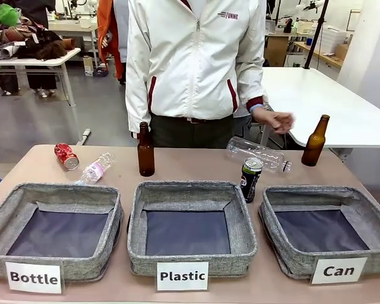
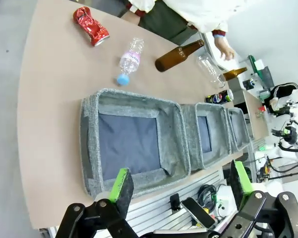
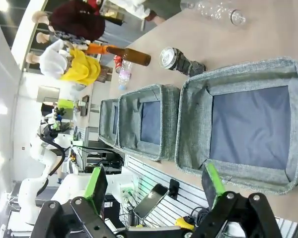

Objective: Sort the can waste into the basket.
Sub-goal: Pick up the can waste from the table and place it in the right Fabric basket.

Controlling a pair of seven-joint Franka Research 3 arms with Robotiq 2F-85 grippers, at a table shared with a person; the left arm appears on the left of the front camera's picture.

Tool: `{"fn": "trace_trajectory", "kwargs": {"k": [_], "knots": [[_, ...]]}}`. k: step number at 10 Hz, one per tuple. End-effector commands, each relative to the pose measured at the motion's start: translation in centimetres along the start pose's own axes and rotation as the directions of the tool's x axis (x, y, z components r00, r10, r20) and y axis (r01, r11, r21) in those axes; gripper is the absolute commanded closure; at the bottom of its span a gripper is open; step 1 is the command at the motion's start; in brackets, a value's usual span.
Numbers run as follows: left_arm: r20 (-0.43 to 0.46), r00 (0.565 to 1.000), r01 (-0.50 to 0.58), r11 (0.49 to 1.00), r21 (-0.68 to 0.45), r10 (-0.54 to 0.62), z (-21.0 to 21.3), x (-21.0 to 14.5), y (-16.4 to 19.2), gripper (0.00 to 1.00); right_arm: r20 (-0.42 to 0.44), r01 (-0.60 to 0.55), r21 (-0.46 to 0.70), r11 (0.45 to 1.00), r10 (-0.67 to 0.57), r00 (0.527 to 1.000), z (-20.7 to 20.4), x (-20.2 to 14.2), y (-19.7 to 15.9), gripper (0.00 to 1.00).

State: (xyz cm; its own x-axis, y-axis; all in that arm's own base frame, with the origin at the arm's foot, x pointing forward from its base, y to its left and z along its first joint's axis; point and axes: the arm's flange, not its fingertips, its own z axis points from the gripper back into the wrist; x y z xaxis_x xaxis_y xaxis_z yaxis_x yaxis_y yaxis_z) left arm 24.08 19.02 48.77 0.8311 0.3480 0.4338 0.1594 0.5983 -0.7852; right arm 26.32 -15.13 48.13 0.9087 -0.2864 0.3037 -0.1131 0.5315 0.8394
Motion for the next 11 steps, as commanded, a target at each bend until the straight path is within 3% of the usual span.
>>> {"fn": "trace_trajectory", "kwargs": {"k": [1,4,5,7,9,11], "knots": [[0.008,1.0,0.022,1.0,-0.018,-0.022,0.2,0.0,0.0,0.0,0.01,-0.023,0.018,1.0,0.023,1.0,0.4,0.2,0.1,0.0],[-0.001,1.0,0.003,1.0,0.0,-0.003,0.2,-0.1,-0.2,0.0,0.01,-0.023,0.018,1.0,0.023,1.0,0.4,0.2,0.1,0.0],[-0.01,0.999,0.042,0.999,0.004,-0.042,-0.3,1.3,-0.8,0.0,0.01,-0.023,0.018,1.0,0.023,1.0,0.4,0.2,0.1,0.0],[-0.199,0.969,0.15,0.989,-0.014,-0.149,-3.2,6.1,-2.1,0.0,0.01,-0.023,0.018,1.0,0.023,1.0,0.4,0.2,0.1,0.0],[-0.295,0.943,0.164,0.986,0.017,-0.152,-6.9,10.8,-2.8,0.0,0.01,-0.023,0.018,1.0,0.023,1.0,0.4,0.2,0.1,0.0],[-0.334,0.939,0.123,0.987,0.107,-0.081,-11.1,15.2,-2.7,0.0,0.01,-0.023,0.018,1.0,0.023,1.0,0.4,0.2,0.1,0.0]]}}
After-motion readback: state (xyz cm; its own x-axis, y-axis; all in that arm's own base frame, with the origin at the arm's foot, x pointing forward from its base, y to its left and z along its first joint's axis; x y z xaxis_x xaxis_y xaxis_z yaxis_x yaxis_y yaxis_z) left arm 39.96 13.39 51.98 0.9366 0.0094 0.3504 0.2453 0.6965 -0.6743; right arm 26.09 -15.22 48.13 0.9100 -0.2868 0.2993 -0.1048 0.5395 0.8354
